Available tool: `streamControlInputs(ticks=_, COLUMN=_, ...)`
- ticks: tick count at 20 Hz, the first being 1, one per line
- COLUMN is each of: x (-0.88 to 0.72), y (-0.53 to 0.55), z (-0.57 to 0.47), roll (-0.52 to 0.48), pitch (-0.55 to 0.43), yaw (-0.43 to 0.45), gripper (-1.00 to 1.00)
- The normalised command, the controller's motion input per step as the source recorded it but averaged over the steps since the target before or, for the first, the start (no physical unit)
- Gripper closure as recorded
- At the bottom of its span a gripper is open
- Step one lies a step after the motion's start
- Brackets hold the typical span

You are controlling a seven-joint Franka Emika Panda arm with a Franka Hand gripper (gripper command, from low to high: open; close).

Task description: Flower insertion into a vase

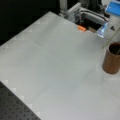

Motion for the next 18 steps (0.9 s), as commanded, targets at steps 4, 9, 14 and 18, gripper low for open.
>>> streamControlInputs(ticks=4, x=-0.69, y=0.0, z=-0.17, roll=0.091, pitch=-0.114, yaw=-0.09, gripper=1.0)
streamControlInputs(ticks=9, x=-0.52, y=0.05, z=-0.17, roll=0.081, pitch=-0.042, yaw=-0.063, gripper=1.0)
streamControlInputs(ticks=14, x=-0.24, y=0.13, z=-0.08, roll=0.046, pitch=0.237, yaw=-0.025, gripper=1.0)
streamControlInputs(ticks=18, x=0.06, y=0.17, z=0.06, roll=0.02, pitch=0.524, yaw=0.004, gripper=1.0)
